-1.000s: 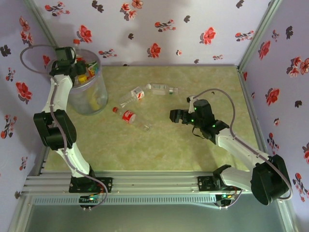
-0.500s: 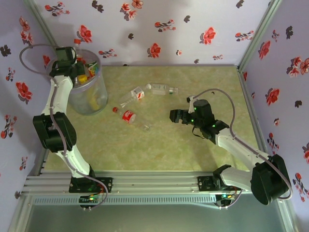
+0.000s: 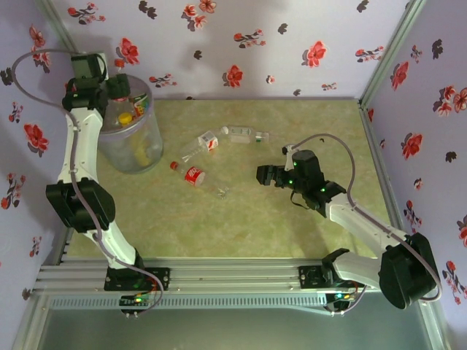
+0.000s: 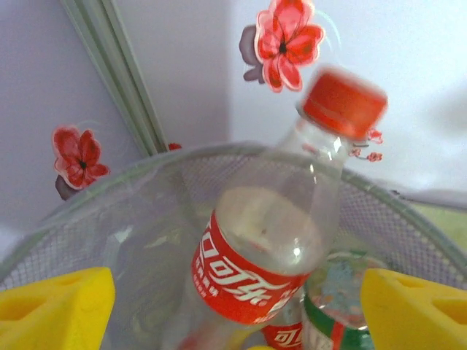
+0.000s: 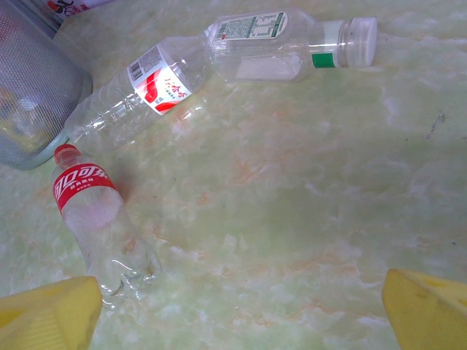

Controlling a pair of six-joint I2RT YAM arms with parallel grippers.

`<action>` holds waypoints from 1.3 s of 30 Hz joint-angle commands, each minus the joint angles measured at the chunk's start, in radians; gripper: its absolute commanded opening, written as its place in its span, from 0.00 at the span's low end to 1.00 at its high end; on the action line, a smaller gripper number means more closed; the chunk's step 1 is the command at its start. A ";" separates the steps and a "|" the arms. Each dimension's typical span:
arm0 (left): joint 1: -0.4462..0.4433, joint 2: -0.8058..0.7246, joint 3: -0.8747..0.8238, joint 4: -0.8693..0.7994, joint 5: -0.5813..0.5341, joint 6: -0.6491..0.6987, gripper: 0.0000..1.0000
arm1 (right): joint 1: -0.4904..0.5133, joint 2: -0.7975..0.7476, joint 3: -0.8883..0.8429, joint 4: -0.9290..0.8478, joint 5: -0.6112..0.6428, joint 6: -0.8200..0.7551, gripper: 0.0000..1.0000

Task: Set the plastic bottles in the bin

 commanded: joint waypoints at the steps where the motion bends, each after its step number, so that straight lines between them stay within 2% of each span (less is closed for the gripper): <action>1: -0.006 0.052 0.053 -0.045 0.015 -0.005 0.88 | -0.008 0.002 0.015 -0.017 -0.006 -0.020 0.99; 7: -0.007 0.142 0.118 -0.036 0.029 0.015 0.89 | -0.009 0.010 0.016 -0.016 -0.006 -0.021 0.99; 10: -0.016 0.174 0.136 -0.005 0.072 0.074 0.90 | -0.009 0.017 0.020 -0.017 -0.006 -0.021 0.99; 15: -0.028 0.265 0.247 -0.039 0.058 0.101 0.90 | -0.009 0.027 0.030 -0.019 -0.012 -0.018 0.99; 17: -0.029 0.305 0.298 -0.071 0.039 0.098 0.85 | -0.009 0.024 0.033 -0.023 -0.011 -0.018 0.99; 19: -0.028 0.318 0.307 -0.083 0.032 0.090 0.75 | -0.009 0.020 0.036 -0.035 -0.006 -0.021 0.99; 23: -0.030 0.252 0.225 -0.013 0.013 0.079 0.53 | -0.009 0.009 0.035 -0.044 0.008 -0.023 0.99; 25: -0.031 0.218 0.205 0.005 0.007 0.081 0.47 | -0.009 0.017 0.035 -0.042 0.006 -0.024 0.99; 34: -0.031 0.072 0.186 0.044 -0.025 0.083 0.46 | -0.007 0.043 0.048 -0.015 -0.024 -0.012 0.99; 39: -0.031 -0.069 0.072 0.035 0.002 -0.050 0.38 | -0.007 0.036 0.038 -0.010 -0.025 -0.010 0.99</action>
